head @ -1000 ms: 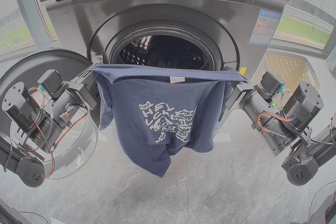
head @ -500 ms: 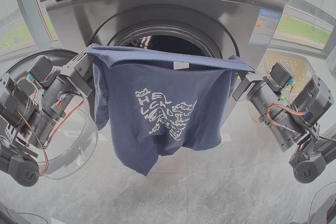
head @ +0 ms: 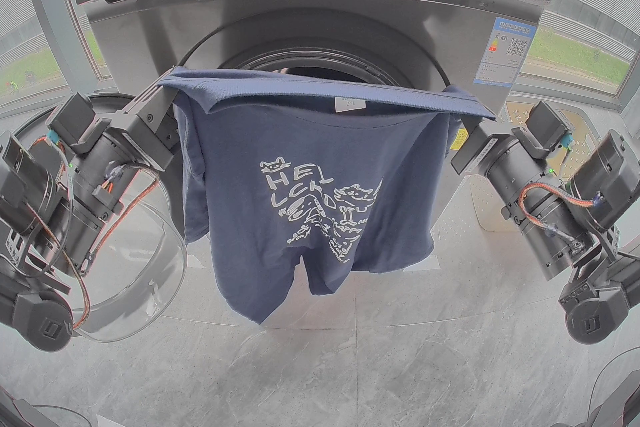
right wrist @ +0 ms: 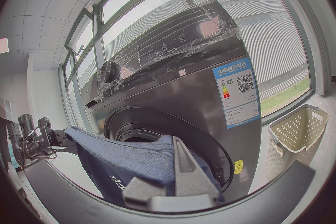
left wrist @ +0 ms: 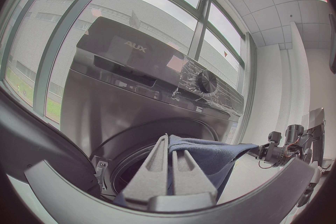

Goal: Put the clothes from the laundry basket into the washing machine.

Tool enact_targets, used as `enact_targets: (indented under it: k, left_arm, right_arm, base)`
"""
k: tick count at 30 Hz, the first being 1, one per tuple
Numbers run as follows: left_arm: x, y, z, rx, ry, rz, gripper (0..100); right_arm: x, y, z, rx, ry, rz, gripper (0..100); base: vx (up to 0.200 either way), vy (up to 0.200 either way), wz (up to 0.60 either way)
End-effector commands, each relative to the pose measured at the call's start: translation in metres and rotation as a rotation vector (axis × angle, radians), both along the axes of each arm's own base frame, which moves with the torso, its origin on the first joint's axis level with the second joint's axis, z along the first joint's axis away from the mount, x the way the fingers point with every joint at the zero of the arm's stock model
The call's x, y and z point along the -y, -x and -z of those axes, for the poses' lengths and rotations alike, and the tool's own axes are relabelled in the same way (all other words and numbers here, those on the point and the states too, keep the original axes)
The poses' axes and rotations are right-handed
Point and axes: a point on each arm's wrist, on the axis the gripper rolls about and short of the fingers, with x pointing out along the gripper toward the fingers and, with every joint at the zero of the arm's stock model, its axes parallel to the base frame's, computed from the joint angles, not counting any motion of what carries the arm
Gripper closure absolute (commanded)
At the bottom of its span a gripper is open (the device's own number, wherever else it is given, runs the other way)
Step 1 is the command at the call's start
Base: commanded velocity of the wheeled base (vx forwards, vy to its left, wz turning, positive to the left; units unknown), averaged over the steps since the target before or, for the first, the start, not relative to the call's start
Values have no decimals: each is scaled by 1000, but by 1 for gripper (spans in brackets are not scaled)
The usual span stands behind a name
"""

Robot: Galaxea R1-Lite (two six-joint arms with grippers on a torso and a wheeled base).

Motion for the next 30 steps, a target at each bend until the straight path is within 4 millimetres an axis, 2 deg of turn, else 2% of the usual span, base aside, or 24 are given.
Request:
enact_targets:
  k: [1,3,4,7,9,13,14,15,16,17,19,24,28,30]
  left_arm:
    - [2,1,1,-3,-1,9,100]
    - [4,3,4,-15,-9,20,100]
    - [9,6,11,-41,-26,50,100]
    - [26,14,21,-78,-50,130,100]
    - [45,19,32,-116,-79,205,100]
    - [63,2,39,-126,-105,255,100]
    - [66,-3,39,-114,-98,257,100]
    - [68,-5,39,-113,-97,257,100]
    - [68,-5,39,-113,-97,257,100]
    - [71,-11,37,-100,-88,255,100]
    - [72,-13,30,-76,-69,250,100]
    - [68,-12,23,-55,-54,240,100]
    - [66,-9,17,-38,-47,240,100]
    - [66,-7,14,-28,-42,245,100]
  right_arm:
    - [1,1,1,-3,1,-4,100]
    - [2,2,6,-20,13,-15,100]
    - [5,4,17,-52,44,-21,100]
    - [6,6,34,-98,95,-63,100]
    - [-2,0,50,-150,108,-86,100]
    - [-11,-7,78,-234,159,-101,100]
    - [-15,-6,94,-279,197,-113,100]
    - [-16,-3,101,-304,218,-122,0]
    - [-16,-3,101,-304,218,-122,0]
    - [-22,9,121,-368,272,-164,0]
    - [-24,20,137,-421,321,-195,0]
    - [-24,27,166,-508,400,-211,0]
    - [-25,25,174,-526,420,-221,0]
    - [-30,17,177,-515,414,-211,0]
  base:
    - [0,0,0]
    - [0,0,0]
    - [0,0,0]
    - [0,0,0]
    - [0,0,0]
    - [0,0,0]
    - [0,0,0]
    - [0,0,0]
    - [0,0,0]
    - [0,0,0]
    - [0,0,0]
    - [0,0,0]
    - [0,0,0]
    - [0,0,0]
